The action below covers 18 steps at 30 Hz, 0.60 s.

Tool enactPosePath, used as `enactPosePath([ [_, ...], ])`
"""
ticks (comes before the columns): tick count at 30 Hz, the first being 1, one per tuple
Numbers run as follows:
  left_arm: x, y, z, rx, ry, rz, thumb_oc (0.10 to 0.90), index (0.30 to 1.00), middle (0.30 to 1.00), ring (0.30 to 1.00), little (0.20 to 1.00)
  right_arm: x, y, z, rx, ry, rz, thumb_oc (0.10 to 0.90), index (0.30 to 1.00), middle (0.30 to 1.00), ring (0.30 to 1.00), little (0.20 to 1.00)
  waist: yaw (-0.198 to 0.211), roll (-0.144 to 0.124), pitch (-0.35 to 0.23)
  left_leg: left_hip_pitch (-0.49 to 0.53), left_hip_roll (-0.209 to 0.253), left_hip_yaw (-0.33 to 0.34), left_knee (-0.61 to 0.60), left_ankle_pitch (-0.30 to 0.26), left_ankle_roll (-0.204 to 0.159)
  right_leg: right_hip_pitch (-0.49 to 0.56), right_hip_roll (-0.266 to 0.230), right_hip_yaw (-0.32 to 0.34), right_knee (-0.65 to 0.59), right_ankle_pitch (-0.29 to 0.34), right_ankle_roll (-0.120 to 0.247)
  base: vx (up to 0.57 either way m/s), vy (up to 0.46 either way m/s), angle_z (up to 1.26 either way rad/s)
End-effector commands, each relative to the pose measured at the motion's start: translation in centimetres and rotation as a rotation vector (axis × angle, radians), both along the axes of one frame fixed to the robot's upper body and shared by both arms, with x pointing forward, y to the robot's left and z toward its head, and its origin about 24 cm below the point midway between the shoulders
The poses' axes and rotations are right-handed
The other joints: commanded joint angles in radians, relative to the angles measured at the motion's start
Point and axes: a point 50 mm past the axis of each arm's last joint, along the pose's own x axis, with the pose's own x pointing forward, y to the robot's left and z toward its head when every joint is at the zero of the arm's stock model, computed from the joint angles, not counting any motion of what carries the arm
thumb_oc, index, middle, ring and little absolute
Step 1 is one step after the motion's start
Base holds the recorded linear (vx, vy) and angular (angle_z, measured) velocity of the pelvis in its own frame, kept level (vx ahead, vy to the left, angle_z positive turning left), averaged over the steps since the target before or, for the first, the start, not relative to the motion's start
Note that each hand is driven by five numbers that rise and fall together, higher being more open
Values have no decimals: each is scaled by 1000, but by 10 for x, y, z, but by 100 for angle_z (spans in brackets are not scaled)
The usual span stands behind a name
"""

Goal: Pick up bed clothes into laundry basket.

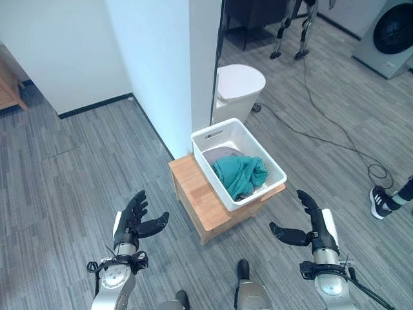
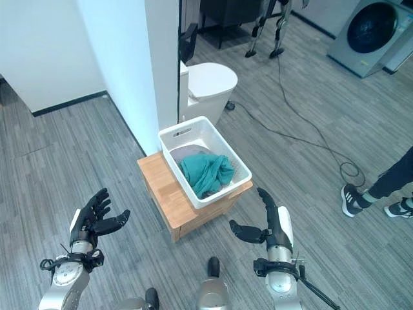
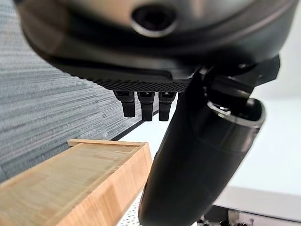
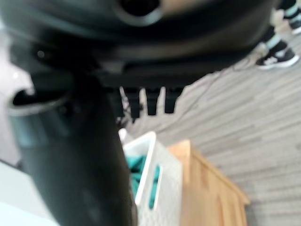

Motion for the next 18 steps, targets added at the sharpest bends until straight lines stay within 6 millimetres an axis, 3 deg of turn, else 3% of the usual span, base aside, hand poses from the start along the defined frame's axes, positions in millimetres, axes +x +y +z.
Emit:
enactPosePath([
  [1,18,2,43,54,-234,-20,800,900,900,900,900,32,-8,52,-86,-272,24,800,900,900,900,900,38,58,0,171,121,6,-268,44,-26,64,20,-32,215,-321,125,-260,99,-70],
  [4,13,5,40,65,-218,1,800,900,900,900,900,32,-6,51,-74,-270,33,800,900,900,900,900,64,57,-17,135,112,22,-262,71,-11,100,42,-43,275,-371,116,-188,52,-17],
  [7,8,8,36,71,-203,43,800,900,900,900,900,32,-2,51,-51,-278,29,800,900,900,900,900,101,32,-50,105,105,45,-239,77,-20,207,36,-95,154,-404,111,-73,-63,-26],
  [12,-3,7,26,62,-163,67,800,900,900,900,900,29,2,53,-39,-283,61,800,900,900,900,900,106,35,-77,120,138,81,-239,90,-40,254,40,-110,34,-376,109,-9,-93,-30],
  [18,-8,0,20,63,-139,44,800,900,900,900,900,25,3,54,-16,-294,72,800,900,900,900,900,101,42,-84,132,163,77,-244,119,-63,305,50,-136,-47,-365,108,-9,-57,-2],
])
